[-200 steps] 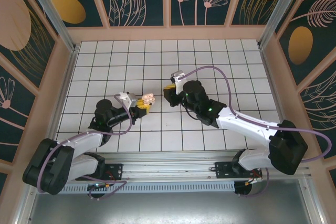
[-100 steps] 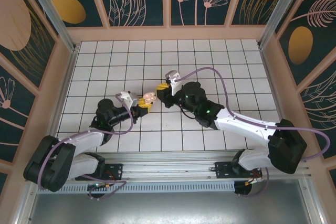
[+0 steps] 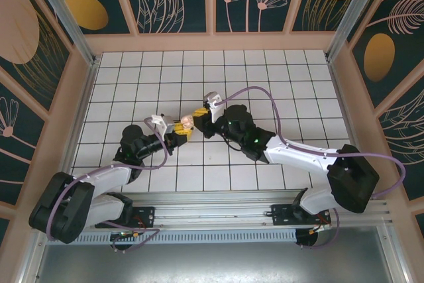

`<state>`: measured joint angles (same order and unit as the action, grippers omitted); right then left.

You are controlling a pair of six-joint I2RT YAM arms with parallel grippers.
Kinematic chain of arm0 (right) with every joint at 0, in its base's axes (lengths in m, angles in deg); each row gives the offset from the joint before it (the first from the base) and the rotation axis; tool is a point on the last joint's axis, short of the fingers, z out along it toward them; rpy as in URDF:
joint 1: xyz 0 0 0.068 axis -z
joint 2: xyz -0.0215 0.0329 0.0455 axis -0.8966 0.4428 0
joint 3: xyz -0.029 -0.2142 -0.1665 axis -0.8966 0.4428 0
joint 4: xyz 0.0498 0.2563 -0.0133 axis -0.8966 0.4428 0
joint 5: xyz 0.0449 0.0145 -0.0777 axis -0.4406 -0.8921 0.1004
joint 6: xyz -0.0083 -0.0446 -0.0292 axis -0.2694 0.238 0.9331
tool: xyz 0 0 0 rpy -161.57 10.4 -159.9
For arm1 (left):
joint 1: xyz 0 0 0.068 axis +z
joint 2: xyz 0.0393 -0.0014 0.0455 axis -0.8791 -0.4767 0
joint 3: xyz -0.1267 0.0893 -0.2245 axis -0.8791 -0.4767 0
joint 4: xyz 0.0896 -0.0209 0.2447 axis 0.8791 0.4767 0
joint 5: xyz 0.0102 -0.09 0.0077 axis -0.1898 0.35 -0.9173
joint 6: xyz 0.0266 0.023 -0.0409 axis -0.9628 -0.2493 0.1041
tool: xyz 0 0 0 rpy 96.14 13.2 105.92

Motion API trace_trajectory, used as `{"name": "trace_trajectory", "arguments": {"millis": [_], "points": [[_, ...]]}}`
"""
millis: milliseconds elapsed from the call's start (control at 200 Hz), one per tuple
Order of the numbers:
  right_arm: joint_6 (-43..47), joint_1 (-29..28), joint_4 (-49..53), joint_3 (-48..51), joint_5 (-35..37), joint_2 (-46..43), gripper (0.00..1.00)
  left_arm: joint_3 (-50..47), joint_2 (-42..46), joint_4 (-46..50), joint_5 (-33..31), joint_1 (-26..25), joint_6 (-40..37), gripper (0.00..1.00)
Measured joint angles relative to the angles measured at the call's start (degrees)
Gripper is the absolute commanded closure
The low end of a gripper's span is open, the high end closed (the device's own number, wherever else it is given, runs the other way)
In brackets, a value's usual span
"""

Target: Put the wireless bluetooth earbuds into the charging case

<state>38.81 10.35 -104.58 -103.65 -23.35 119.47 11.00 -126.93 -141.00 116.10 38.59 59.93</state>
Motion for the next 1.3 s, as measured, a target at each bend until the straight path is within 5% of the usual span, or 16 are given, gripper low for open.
{"name": "trace_trajectory", "arguments": {"millis": [1301], "points": [[2.32,-5.33,-2.4,-0.5,10.56,-0.13,0.83,0.0,8.41,6.45,-6.93,-0.33,-0.79,0.91]]}}
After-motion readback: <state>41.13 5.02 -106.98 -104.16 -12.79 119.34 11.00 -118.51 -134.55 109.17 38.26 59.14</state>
